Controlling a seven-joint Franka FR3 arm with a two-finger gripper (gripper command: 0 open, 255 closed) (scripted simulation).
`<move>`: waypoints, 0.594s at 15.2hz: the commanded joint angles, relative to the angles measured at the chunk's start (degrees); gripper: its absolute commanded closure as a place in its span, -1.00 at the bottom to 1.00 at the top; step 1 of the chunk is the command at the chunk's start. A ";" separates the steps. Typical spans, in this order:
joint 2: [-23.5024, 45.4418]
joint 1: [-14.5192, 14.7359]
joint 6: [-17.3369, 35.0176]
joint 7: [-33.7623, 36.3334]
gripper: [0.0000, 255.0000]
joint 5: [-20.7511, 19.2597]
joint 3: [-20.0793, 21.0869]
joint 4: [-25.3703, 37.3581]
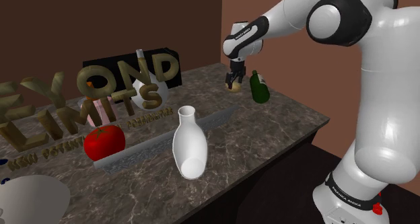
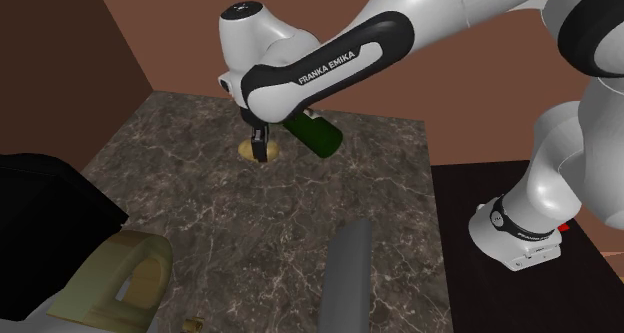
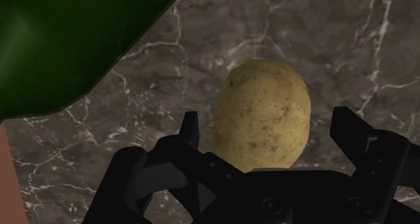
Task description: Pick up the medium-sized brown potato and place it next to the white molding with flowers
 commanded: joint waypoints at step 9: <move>1.37 -0.25 2.24 -0.40 -1.00 0.51 0.21 -0.89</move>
